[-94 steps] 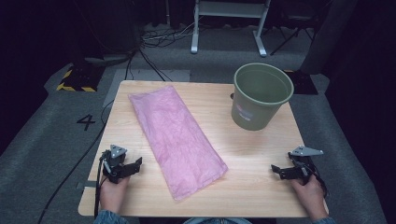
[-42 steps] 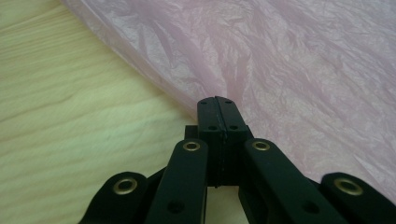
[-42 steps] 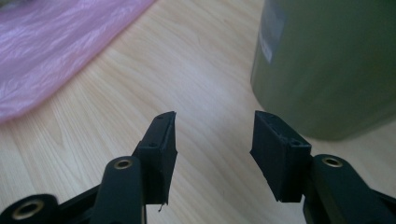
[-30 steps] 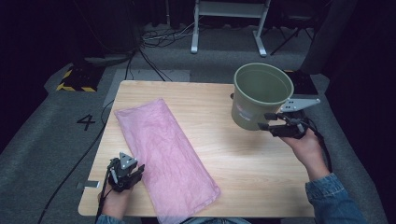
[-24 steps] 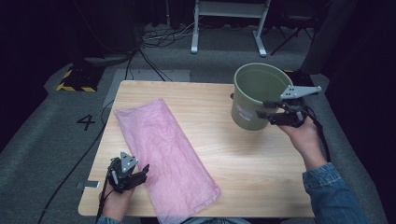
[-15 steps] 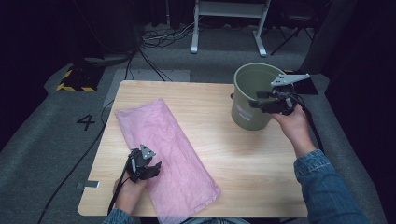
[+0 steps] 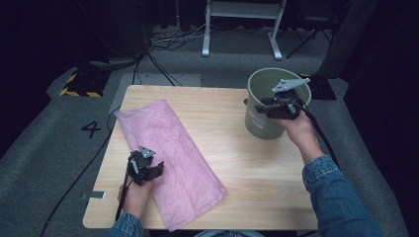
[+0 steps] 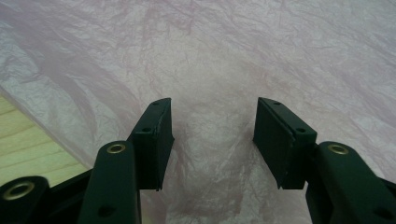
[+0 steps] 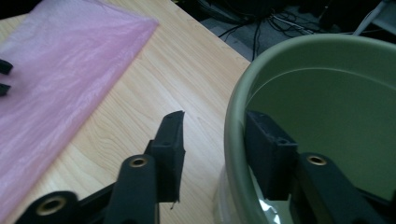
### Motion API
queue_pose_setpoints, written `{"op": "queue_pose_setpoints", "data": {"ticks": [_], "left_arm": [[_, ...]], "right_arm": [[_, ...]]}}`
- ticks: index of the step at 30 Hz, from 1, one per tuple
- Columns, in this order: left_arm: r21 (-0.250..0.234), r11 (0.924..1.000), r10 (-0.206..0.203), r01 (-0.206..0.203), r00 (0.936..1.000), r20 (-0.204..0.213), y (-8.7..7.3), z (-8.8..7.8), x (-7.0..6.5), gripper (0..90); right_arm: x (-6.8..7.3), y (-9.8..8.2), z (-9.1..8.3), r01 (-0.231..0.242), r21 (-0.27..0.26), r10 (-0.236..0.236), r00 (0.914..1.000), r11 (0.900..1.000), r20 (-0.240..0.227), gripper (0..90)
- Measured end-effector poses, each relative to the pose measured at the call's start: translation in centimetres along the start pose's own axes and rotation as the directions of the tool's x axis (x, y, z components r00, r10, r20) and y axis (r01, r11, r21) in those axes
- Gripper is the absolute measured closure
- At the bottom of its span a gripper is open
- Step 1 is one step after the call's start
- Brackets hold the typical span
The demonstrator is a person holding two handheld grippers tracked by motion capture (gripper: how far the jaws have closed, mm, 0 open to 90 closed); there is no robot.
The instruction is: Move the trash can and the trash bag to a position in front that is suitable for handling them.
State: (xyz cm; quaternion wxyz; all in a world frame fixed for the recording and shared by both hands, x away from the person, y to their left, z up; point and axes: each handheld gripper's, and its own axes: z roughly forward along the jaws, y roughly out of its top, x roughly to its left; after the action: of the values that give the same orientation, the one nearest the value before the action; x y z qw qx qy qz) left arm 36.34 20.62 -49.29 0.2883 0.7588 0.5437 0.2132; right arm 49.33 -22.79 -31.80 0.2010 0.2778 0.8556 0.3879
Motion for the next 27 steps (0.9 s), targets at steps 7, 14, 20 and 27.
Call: {"op": "queue_pose_setpoints", "data": {"ticks": [7,14,20,27], "left_arm": [[-0.018,0.9998,-0.003,0.002,0.9984,-0.057,0.0,-0.5,0.5,46.5],[-0.098,0.995,-0.019,0.016,0.9996,-0.022,-0.2,-2.1,0.6,45.2],[-0.114,0.9929,-0.034,0.036,0.9993,0.015,-0.9,-2.7,1.1,43.1],[-0.119,0.9903,-0.066,0.071,0.9969,0.042,-1.3,-3.0,1.7,43.2]], "right_arm": [[0.7,-0.1,-0.3,0.06,0.005,-0.06,0.9981,0.998,0.018,70.7],[1.2,-0.5,-1.3,0.041,-0.002,-0.041,0.9974,0.999,-0.058,74.3],[2.2,-0.9,-2.2,0.027,0.0,-0.027,0.9919,1.0,-0.124,74.0],[3.4,-1.1,-2.4,0.056,0.005,-0.054,0.9874,0.998,-0.149,69.3]]}}
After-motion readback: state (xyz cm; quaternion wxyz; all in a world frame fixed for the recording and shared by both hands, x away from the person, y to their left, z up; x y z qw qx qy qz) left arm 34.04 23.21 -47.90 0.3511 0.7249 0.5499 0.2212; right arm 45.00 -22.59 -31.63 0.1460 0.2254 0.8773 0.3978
